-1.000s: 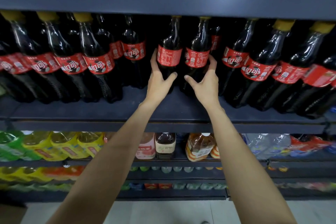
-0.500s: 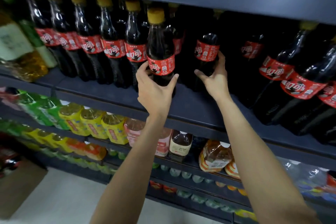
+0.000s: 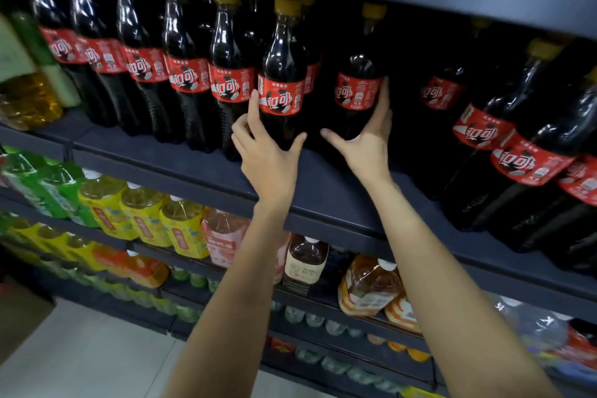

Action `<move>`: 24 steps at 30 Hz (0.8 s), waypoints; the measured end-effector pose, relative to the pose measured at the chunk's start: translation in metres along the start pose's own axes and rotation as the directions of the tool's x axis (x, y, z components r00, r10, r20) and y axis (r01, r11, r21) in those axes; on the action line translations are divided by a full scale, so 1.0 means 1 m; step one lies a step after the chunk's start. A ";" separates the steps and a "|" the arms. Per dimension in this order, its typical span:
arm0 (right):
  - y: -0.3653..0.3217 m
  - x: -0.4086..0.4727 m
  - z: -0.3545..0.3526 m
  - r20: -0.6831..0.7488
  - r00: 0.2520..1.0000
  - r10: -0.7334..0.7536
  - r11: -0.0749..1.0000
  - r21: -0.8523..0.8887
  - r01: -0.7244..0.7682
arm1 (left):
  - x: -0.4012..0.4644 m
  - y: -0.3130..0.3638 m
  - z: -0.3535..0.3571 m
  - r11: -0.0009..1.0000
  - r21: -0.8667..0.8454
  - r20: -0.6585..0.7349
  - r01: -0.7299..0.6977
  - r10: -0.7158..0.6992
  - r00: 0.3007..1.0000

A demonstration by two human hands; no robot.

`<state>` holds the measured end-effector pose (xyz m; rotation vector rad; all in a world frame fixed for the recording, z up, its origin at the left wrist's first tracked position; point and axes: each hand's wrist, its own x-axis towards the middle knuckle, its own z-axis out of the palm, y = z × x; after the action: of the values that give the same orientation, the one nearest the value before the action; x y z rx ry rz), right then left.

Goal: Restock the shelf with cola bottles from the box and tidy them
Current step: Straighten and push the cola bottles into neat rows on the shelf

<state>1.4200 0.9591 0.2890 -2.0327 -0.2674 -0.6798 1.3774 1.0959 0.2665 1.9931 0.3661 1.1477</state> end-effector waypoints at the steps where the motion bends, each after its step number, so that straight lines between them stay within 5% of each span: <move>1: -0.002 -0.001 0.002 -0.042 0.998 0.048 0.997 -0.061 -0.051 | -0.003 -0.005 -0.005 0.999 -0.035 0.066 -0.040 0.042 0.997; 8: -0.003 0.028 0.008 -0.052 0.976 0.210 0.972 -0.093 -0.214 | 0.001 -0.021 -0.023 0.990 -0.054 0.189 -0.128 0.136 0.972; 24: 0.027 0.094 0.056 -0.077 0.987 0.144 0.984 -0.094 -0.151 | 0.006 -0.025 -0.024 0.983 0.017 0.203 -0.182 0.175 0.963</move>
<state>1.5298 0.9843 0.2999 -2.0941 -0.0413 -0.6816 1.3639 1.1274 0.2578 2.1861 0.1047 1.0411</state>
